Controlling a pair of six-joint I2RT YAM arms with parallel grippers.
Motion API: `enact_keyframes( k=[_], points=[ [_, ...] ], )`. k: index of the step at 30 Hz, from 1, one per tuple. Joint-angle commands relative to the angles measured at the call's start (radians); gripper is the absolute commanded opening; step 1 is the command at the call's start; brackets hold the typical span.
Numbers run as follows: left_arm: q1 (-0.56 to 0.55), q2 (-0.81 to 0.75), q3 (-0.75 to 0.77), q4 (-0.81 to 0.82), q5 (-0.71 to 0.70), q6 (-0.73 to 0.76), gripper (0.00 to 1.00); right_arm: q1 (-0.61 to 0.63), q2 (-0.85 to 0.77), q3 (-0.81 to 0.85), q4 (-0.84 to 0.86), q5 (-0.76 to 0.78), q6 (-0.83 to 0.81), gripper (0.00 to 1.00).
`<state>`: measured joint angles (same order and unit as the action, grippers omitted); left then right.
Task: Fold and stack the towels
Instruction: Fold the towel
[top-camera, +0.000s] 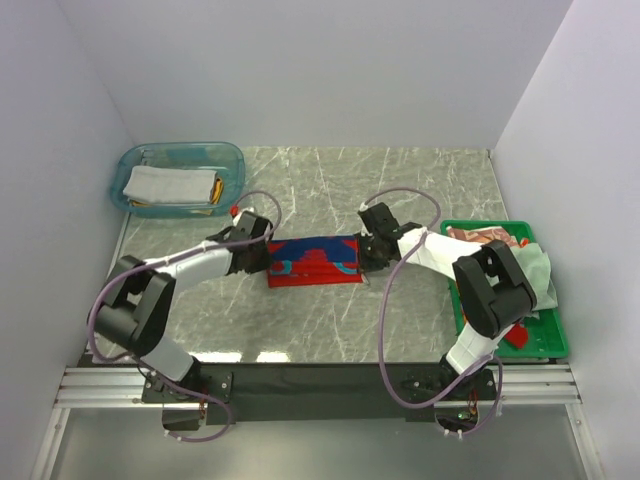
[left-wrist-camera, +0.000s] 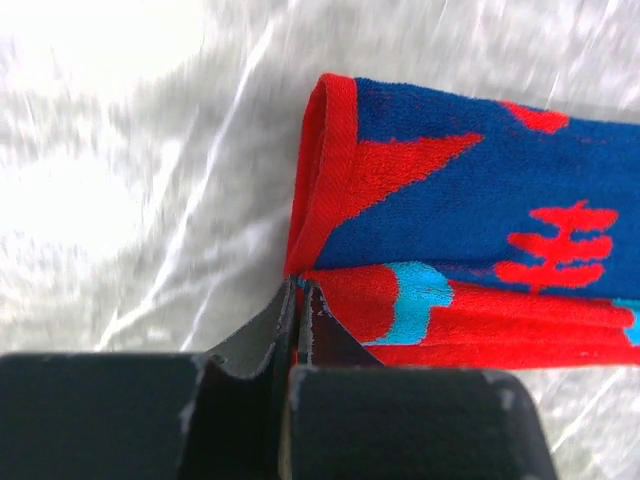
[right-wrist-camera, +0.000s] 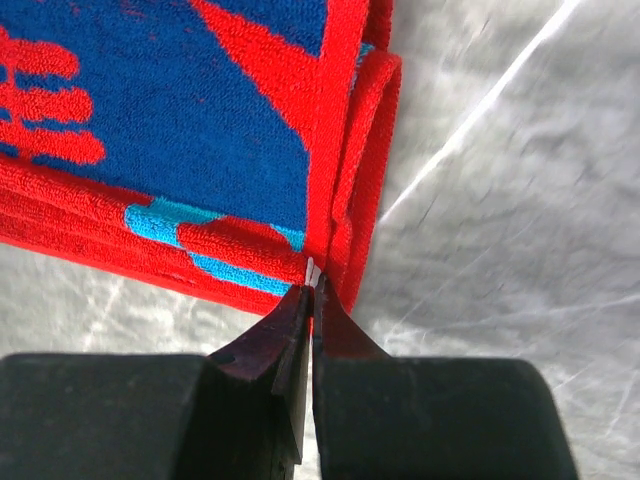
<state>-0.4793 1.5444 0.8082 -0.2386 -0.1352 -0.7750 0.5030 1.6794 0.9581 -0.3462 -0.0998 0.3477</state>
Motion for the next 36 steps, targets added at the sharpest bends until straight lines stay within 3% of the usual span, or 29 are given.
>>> enact_keyframes(
  k=[1, 6, 16, 32, 35, 36],
  points=[
    [0.025, 0.046, 0.103, -0.085, -0.122, 0.06, 0.01, -0.029, 0.019, 0.057, -0.046, 0.098, -0.006, 0.0],
    [0.024, 0.014, 0.135, -0.125, -0.127, 0.056, 0.01, -0.034, -0.004, 0.096, -0.076, 0.149, -0.015, 0.0],
    [-0.011, -0.128, 0.042, -0.122, -0.101, 0.01, 0.01, -0.034, -0.084, 0.094, -0.108, 0.19, -0.021, 0.0],
    [-0.062, -0.081, -0.103, -0.059, -0.119, -0.063, 0.01, -0.041, -0.026, 0.01, -0.059, 0.167, 0.01, 0.0],
    [-0.064, -0.056, -0.107, -0.056, -0.121, -0.067, 0.02, -0.04, -0.018, -0.002, -0.045, 0.147, 0.017, 0.04],
    [-0.065, -0.061, -0.109, -0.056, -0.121, -0.078, 0.04, -0.04, -0.02, -0.005, -0.042, 0.144, 0.019, 0.11]
  ],
)
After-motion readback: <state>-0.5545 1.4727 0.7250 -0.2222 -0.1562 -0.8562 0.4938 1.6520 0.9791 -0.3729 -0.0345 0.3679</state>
